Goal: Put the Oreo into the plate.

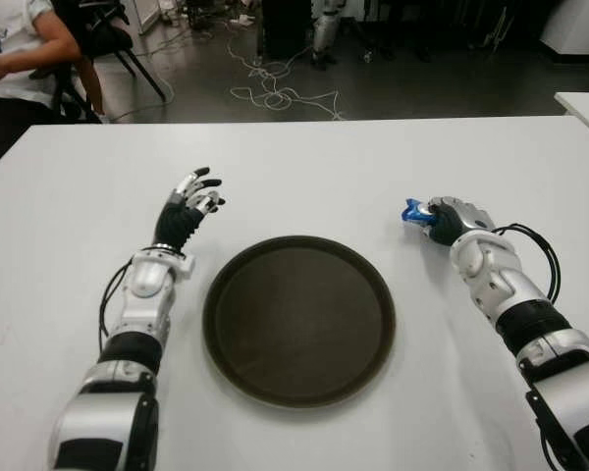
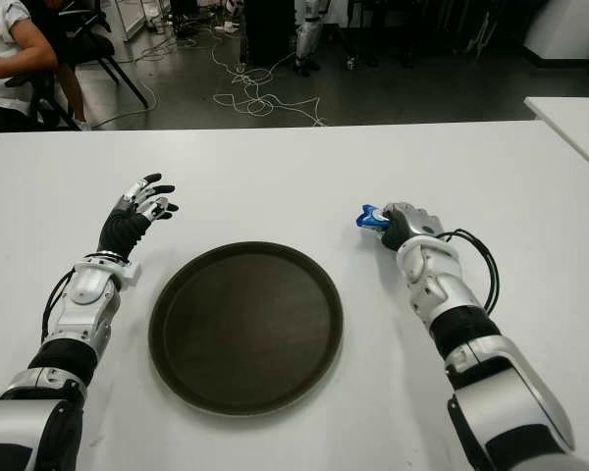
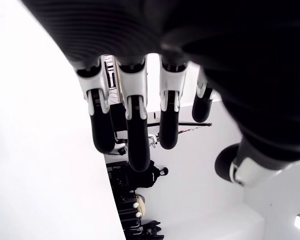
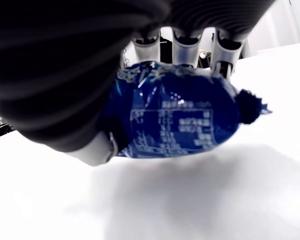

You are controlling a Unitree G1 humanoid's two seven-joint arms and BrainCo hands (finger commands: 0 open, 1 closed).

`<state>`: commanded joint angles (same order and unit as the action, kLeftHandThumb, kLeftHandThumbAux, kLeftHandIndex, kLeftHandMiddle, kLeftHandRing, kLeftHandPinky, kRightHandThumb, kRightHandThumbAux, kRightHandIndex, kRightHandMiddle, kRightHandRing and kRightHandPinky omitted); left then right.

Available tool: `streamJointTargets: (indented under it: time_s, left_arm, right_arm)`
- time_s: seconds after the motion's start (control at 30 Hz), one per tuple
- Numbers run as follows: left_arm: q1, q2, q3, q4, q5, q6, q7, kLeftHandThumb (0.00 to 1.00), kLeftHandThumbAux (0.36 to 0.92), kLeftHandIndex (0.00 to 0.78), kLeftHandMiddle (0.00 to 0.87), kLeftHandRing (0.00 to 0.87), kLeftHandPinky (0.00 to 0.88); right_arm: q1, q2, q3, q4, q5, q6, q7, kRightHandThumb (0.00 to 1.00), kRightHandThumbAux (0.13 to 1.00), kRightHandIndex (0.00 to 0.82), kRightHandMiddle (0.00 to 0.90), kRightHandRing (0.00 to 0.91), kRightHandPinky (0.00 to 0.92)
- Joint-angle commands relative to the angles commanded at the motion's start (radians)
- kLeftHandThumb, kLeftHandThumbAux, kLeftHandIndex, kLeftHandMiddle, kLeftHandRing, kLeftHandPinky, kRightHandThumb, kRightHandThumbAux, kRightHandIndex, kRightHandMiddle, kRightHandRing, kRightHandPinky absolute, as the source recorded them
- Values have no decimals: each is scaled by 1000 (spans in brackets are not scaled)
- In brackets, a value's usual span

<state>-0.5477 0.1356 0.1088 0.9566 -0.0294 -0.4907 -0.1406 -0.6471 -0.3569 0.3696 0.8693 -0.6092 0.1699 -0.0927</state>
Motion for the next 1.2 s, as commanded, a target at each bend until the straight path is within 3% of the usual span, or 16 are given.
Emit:
streamJointTargets:
  time_s: [0.13, 0.47, 0.6, 0.73, 0.97, 1.2]
  left_arm:
    - [0, 1, -2, 0, 2, -2, 1, 706, 551, 135, 238, 319, 298]
    - [-1, -2, -1, 3, 0, 1, -2, 722, 551, 156, 246, 324, 305]
    - [-2, -4, 1, 5, 0, -3, -2, 703, 539, 156, 249, 313, 323]
    - [-5, -3, 0, 14, 4, -6, 2, 707, 541, 152, 252, 312, 325]
    - [-9, -2, 0, 21, 5, -5, 1, 710, 549, 150, 245, 314, 326]
    - [-11, -1, -1, 21, 5, 4, 1, 693, 548, 147, 243, 308, 330]
  right_arm:
    - [2, -1, -2, 0, 2, -4, -3, 698, 720, 433, 706, 711, 675]
    - [1, -3, -4, 1, 2, -11, -12, 699, 720, 433, 720, 721, 684]
    - [15, -13, -12, -57, -2, -8, -30, 700, 720, 434, 726, 726, 691]
    - [52, -29, -31, -192, -10, 27, -28, 701, 720, 436, 737, 733, 701]
    - [167, -46, -75, -564, -38, 110, -6, 701, 721, 437, 751, 741, 711]
    - [196, -29, -104, -677, -41, 106, -23, 700, 722, 437, 760, 750, 723]
